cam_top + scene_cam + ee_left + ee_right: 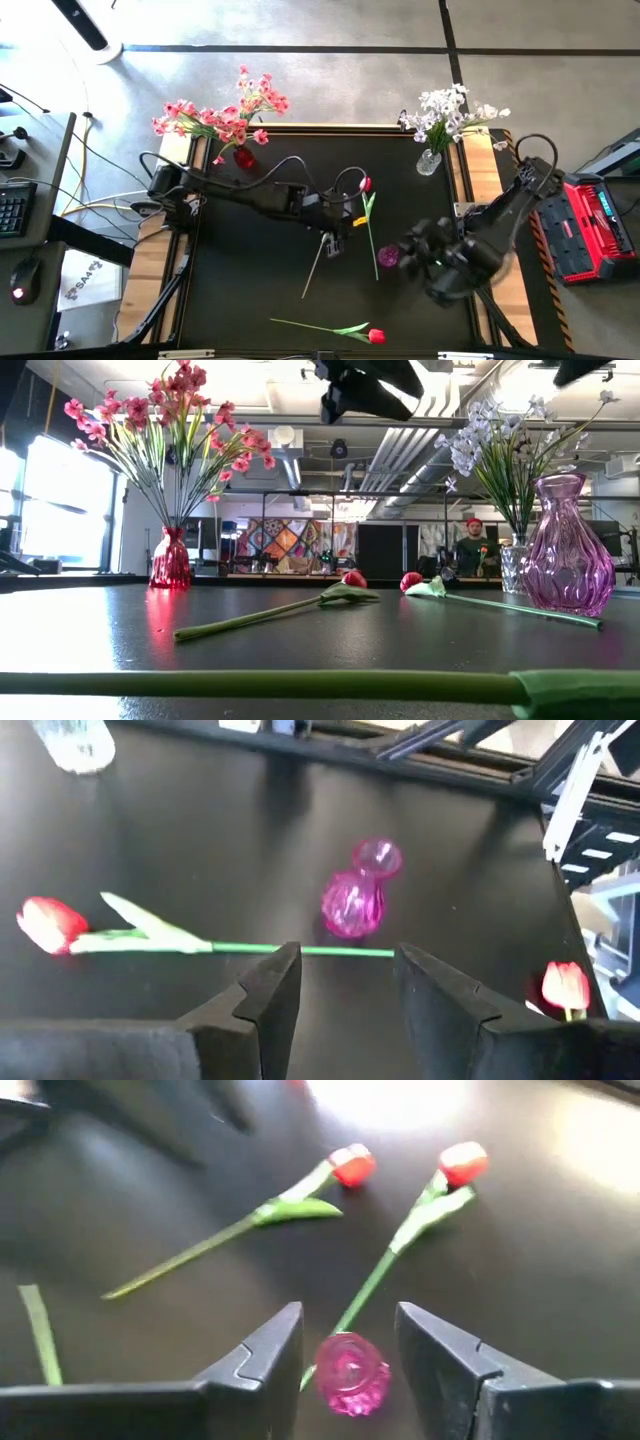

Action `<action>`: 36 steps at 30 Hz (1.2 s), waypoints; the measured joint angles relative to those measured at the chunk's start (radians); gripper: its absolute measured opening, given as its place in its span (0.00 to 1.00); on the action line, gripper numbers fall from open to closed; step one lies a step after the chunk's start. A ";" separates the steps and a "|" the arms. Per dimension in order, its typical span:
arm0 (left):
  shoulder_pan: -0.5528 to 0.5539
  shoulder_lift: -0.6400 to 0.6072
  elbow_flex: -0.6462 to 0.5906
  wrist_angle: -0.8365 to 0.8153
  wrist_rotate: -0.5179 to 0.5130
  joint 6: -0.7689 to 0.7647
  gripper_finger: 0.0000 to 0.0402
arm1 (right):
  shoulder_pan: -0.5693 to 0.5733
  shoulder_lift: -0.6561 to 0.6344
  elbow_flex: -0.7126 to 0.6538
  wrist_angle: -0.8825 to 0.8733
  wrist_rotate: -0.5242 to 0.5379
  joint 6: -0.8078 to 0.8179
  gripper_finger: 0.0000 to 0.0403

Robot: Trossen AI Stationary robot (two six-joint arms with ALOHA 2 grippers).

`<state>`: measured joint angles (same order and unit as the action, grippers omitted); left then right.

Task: Sort flowers into vase by color
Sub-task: Put the middle red tulip into the purple flower vase

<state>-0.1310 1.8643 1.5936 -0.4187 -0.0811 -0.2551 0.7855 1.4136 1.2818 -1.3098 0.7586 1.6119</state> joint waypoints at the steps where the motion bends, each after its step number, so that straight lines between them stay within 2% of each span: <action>1: 0.000 -0.002 0.000 -0.010 0.000 -0.004 0.37 | -0.041 0.000 -0.003 0.008 -0.042 -0.029 0.37; 3: 0.000 -0.011 0.000 -0.045 0.000 -0.004 0.37 | -0.134 0.000 -0.022 0.057 -0.119 -0.140 0.37; 7: 0.000 -0.047 0.000 -0.124 -0.013 -0.015 0.37 | -0.334 0.002 -0.047 0.191 -0.166 -0.305 0.37; 10: 0.000 -0.082 0.000 -0.194 -0.037 -0.028 0.37 | -0.485 0.001 -0.078 0.313 -0.248 -0.422 0.36; 17: -0.034 -0.136 0.002 -0.337 -0.144 -0.077 0.37 | -0.771 0.043 -0.166 0.499 -0.442 -0.561 0.36; 20: -0.056 -0.146 0.002 -0.378 -0.184 -0.104 0.37 | -0.847 0.110 -0.169 0.548 -0.541 -0.663 0.36; 24: -0.083 -0.150 0.002 -0.424 -0.234 -0.136 0.37 | -0.909 0.214 -0.170 0.574 -0.619 -0.731 0.36; 32: -0.124 -0.149 0.002 -0.483 -0.276 -0.183 0.37 | -0.991 0.348 -0.170 0.593 -0.646 -0.802 0.33; 36: -0.133 -0.149 0.002 -0.484 -0.290 -0.188 0.37 | -1.031 0.397 -0.170 0.630 -0.692 -0.837 0.31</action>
<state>-0.2642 1.7153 1.5959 -0.9028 -0.3706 -0.4431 -0.2452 1.8108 1.1122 -0.6797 0.0664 0.7749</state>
